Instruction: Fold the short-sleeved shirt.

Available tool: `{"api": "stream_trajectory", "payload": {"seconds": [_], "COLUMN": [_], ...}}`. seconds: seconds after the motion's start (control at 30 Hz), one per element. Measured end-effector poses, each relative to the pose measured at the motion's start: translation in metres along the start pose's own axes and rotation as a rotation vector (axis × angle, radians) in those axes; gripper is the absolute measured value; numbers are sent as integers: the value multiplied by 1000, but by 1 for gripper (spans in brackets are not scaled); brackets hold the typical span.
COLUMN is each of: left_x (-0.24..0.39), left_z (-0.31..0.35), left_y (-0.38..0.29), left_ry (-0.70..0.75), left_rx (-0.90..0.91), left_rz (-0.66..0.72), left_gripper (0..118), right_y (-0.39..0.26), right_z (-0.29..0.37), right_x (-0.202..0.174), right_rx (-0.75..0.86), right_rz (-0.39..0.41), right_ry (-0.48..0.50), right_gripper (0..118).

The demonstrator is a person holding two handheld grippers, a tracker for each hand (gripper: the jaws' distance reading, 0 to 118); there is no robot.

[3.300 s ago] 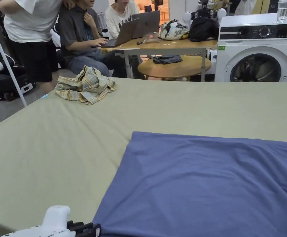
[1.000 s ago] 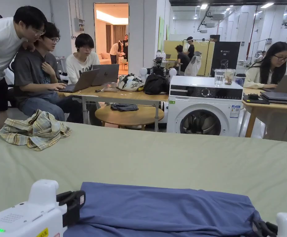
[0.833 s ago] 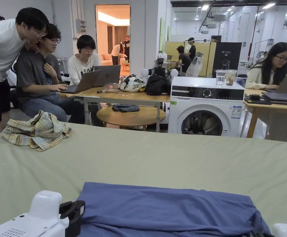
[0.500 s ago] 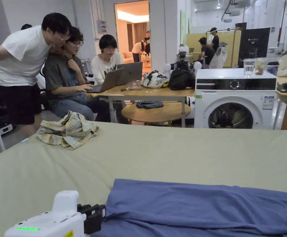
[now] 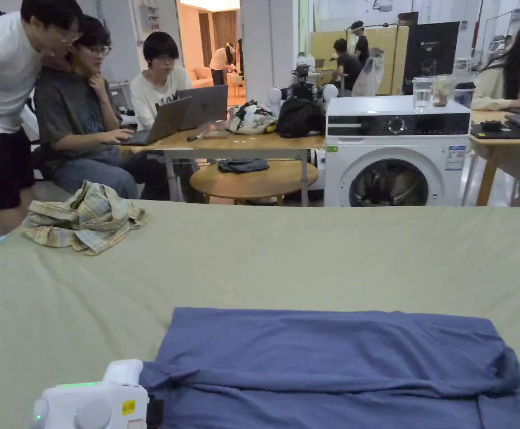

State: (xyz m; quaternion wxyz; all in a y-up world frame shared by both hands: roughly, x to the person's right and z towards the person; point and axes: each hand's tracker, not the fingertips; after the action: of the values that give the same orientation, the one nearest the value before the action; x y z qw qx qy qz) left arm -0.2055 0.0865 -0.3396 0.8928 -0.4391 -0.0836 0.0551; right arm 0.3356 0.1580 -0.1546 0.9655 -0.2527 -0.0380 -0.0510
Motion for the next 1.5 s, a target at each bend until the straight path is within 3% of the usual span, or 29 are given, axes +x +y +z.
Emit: {"api": "stream_trajectory", "payload": {"seconds": [0.07, 0.1, 0.13, 0.17, 0.2, 0.27, 0.33, 0.37, 0.43, 0.47, 0.63, 0.7, 0.77, 0.9, 1.03, 1.13, 1.17, 1.2, 1.23, 1.27, 1.37, 1.5], "left_x": [13, 18, 21, 24, 25, 30, 30, 31, 30, 30, 22, 12, 6, -8, -18, -22, -22, -23, -21, -18, -1, 38], "left_z": [-4, -7, -9, -7, -6, -8, -8, -7, -7, -7, 26, 54, 76, 111, 129, 132, 133, 135, 138, 144, 164, 179], "left_y": [-4, -5, -4, -3, -1, -1, -4, -5, -8, -8, -17, -19, -21, -54, -97, -115, -119, -121, -123, -123, -111, -87], "left_ry": [77, 94, 108, 115, 121, 134, 142, 148, 154, 156, 123, 62, 10, -32, -32, -61, -69, -90, -106, -78, -64, -50], "left_rx": [2, 0, -13, -26, -37, -43, -36, -30, -17, -9, 143, 213, 178, 128, 79, 75, 98, 144, 186, 239, 350, 479], "left_rz": [-75, -108, -121, -134, -157, -183, -181, -181, -181, -185, -143, -109, -87, -75, -50, -38, -39, -43, -48, -48, -67, -129], "left_gripper": [1, 1, 1, 1, 1, 1, 1, 1, 1, 1, 1, 1, 1, 1, 1, 1, 5, 21, 51, 69, 69, 68], "right_y": [7, 9, 10, 11, 10, 5, -7, -13, -3, -1, 6, 12, 13, -4, -38, -61, -67, -71, -73, -74, -62, -28], "right_z": [-20, -33, -48, -66, -83, -117, -146, -151, -132, -130, -109, -95, -72, -24, 12, 21, 22, 22, 23, 28, 45, 47], "right_x": [8, 13, 18, 23, 28, 33, 35, 31, 25, 26, 13, 6, 5, 6, 16, 19, 19, 18, 20, 23, 24, -2], "right_rx": [-66, -89, -108, -149, -172, -224, -334, -360, -286, -283, -276, -245, -226, -236, -259, -290, -285, -273, -248, -240, -129, -24], "right_rz": [-37, -73, -121, -173, -222, -242, -230, -184, -168, -178, -143, -72, -100, -62, -117, -109, -98, -72, -46, -50, -87, -17], "right_ry": [-13, -10, -7, -1, -6, -93, -124, -147, -131, -42, -145, -174, -147, -166, -176, -163, -150, -154, -159, -156, -84, -36], "right_gripper": [3, 24, 64, 78, 76, 74, 59, 54, 6, 6, 6, 6, 6, 6, 6, 9, 18, 34, 58, 65, 65, 64]}}
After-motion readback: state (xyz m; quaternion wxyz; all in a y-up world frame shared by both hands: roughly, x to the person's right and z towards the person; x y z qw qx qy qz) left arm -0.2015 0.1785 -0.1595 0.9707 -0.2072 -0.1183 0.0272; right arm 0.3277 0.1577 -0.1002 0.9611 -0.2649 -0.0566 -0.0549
